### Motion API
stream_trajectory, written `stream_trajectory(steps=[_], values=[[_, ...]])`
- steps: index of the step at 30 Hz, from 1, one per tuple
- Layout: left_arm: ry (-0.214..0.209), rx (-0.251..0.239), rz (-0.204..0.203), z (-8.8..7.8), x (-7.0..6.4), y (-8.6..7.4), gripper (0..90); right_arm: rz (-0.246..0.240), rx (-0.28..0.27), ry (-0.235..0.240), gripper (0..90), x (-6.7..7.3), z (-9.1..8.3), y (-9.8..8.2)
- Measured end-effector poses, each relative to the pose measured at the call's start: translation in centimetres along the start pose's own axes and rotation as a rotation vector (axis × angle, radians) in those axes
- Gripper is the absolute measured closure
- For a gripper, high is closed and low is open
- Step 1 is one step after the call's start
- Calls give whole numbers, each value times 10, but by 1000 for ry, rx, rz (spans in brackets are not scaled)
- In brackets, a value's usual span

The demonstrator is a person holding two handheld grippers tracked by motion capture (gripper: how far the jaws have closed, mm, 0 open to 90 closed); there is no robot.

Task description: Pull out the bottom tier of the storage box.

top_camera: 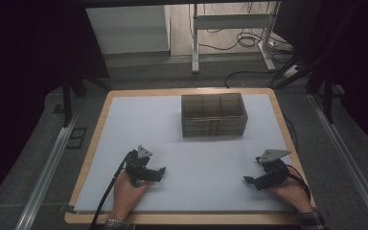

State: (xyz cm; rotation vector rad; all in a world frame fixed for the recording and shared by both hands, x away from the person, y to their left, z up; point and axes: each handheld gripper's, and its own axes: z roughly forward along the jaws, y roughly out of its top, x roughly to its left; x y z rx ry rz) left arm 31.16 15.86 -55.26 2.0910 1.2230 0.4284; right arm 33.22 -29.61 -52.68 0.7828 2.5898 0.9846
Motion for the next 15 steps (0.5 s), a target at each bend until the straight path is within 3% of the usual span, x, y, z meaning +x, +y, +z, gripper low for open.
stream_trajectory(steps=[7,15], values=[[0,0,0,0,0,0,0,-35,-9,-6,137,2,-4,4],[0,0,0,0,0,0,0,-80,26,-51,255,1,-11,13]])
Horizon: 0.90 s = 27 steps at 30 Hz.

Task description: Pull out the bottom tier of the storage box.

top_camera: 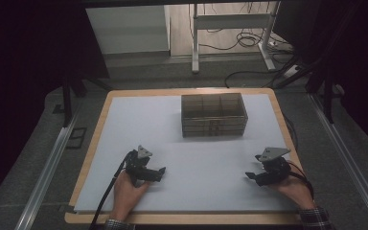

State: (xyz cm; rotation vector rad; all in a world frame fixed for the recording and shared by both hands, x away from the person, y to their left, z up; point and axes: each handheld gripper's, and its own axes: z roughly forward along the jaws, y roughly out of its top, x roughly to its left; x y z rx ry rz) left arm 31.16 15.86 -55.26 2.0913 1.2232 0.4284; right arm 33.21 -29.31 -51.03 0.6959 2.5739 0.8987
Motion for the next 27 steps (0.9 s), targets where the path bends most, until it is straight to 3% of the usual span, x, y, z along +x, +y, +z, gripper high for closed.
stream_trajectory(steps=[10,17,27], values=[[0,0,0,0,0,0,0,-99,27,-57,358,4,3,12],[0,0,0,0,0,0,0,-191,42,-125,371,10,7,21],[0,0,-1,0,0,0,0,-275,58,-198,364,15,14,29]])
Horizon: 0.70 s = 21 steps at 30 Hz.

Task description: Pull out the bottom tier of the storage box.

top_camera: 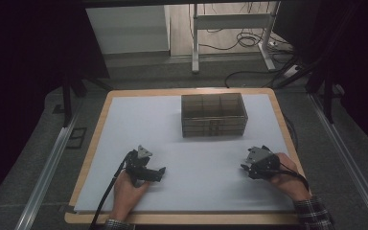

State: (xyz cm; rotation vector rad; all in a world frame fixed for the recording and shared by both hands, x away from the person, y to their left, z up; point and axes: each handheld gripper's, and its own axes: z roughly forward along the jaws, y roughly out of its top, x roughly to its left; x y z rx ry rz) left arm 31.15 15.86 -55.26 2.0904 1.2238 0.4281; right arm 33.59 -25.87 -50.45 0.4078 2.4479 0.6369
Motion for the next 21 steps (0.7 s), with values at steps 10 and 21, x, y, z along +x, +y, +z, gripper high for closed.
stream_trajectory(steps=[10,21], values=[[0,0,0,0,0,0,0,-85,17,-68,360,3,7,13],[0,0,0,0,0,0,0,-191,39,-156,367,7,20,25]])
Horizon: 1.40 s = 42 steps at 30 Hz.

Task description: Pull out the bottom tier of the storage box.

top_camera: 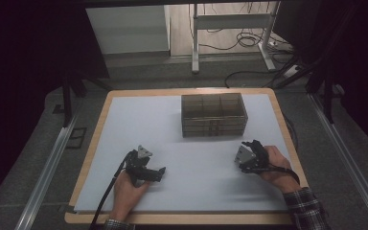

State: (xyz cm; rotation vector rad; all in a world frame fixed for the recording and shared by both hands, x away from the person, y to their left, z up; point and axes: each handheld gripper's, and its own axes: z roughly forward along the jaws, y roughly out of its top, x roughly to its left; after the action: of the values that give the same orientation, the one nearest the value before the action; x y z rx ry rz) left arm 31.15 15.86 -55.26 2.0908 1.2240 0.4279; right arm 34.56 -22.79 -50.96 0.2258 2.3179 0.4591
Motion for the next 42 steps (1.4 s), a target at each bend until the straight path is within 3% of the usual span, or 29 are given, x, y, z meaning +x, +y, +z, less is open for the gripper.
stream_trajectory(steps=[10,17,42], values=[[0,0,0,0,0,0,0,-82,5,-68,398,2,11,11],[0,0,0,0,0,0,0,-152,3,-143,436,4,21,20],[-1,0,-1,0,0,0,0,-386,29,-261,578,22,60,48]])
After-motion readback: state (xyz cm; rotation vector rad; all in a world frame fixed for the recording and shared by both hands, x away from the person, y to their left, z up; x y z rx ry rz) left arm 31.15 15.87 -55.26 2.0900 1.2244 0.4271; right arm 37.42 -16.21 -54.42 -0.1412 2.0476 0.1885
